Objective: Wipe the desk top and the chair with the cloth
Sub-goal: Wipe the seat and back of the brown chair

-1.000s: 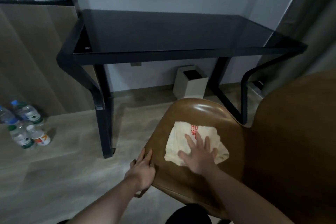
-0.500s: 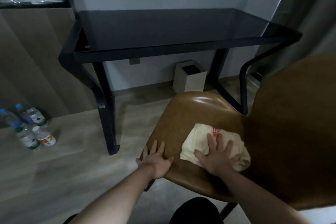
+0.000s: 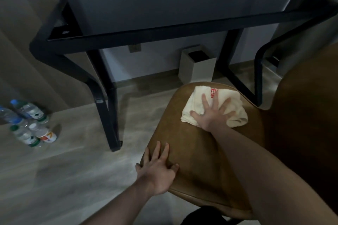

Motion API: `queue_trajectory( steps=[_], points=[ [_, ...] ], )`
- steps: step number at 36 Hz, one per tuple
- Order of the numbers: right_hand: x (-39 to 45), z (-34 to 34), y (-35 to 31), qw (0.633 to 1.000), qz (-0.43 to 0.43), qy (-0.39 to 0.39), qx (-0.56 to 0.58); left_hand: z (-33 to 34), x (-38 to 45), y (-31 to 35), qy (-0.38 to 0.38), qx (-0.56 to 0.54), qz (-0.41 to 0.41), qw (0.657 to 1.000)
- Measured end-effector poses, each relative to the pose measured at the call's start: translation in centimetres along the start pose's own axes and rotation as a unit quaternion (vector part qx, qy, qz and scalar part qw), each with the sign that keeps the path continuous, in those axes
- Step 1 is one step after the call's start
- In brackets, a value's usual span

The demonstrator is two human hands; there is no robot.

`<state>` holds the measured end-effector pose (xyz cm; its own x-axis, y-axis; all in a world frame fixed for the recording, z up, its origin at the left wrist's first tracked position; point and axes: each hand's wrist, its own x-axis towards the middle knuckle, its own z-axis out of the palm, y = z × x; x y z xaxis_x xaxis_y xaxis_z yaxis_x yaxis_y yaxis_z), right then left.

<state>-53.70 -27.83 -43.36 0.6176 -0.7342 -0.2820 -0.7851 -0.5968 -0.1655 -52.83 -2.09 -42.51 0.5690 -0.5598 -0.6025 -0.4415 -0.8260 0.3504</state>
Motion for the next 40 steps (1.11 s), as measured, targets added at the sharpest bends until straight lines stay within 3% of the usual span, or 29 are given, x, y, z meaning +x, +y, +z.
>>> queue_trajectory(
  steps=[13, 20, 29, 34, 40],
  points=[
    [-14.8, 1.5, 5.3, 0.997, -0.025, -0.063, 0.031, -0.3, -2.1, 0.1, 0.015, -0.042, -0.006, 0.999],
    [-21.0, 3.0, 8.0, 0.991, -0.002, -0.083, 0.105, -1.0, -3.8, -1.3, -0.034, -0.035, 0.015, 0.999],
    [-19.5, 2.8, 6.1, 0.988, -0.001, -0.126, 0.090, 2.1, -2.8, -3.0, 0.101, -0.135, 0.017, 0.986],
    [-14.1, 2.4, 4.0, 0.995, -0.005, -0.093, 0.036, 2.5, -1.9, -3.3, 0.121, -0.150, 0.023, 0.981],
    [-11.6, 1.9, 2.7, 0.998, -0.016, -0.041, 0.051, 2.5, -1.3, -3.3, 0.134, -0.144, 0.024, 0.980]
  ],
)
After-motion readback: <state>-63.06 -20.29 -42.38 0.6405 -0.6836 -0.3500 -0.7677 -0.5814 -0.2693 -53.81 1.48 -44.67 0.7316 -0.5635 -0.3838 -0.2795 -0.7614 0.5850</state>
